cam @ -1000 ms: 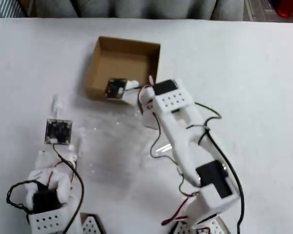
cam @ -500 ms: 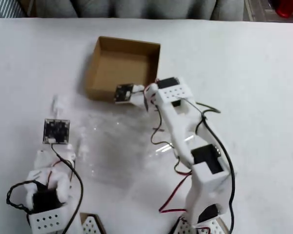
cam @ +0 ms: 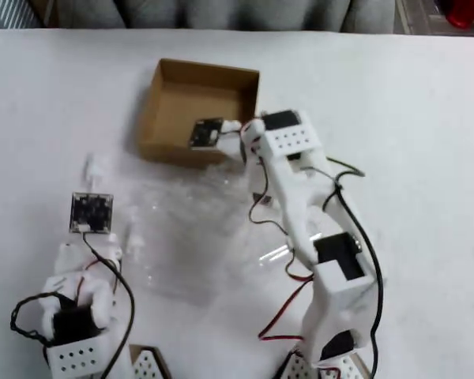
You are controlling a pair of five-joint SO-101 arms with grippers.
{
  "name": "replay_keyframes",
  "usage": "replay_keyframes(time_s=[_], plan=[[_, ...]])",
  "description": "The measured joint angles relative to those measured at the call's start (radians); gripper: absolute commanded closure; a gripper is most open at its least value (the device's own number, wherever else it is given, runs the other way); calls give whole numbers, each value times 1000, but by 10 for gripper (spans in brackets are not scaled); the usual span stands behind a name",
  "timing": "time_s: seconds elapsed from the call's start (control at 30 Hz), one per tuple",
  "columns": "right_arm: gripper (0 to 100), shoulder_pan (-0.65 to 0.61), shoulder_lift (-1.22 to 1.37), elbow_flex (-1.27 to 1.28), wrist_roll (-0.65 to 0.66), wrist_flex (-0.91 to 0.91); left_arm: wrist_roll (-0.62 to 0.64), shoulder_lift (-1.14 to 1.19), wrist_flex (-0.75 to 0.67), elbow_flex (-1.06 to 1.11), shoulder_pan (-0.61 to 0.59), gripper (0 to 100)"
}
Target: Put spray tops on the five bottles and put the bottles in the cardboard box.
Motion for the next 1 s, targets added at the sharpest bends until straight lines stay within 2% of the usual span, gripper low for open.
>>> replay_keyframes(time_s=[0.13,0.27,0.53,0.7,0.9,1.0], plan=[[983,38,-63,-44,0,146,0,0,0,0,0,980],[983,129,-152,-49,0,255,0,0,0,0,0,980],[983,477,-296,46,0,284,0,0,0,0,0,980],[983,700,-359,221,0,192,0,0,0,0,-2,980],[976,950,-411,468,0,-63,0,0,0,0,-2,980],[926,1053,-419,585,0,-189,0,0,0,0,-2,980]])
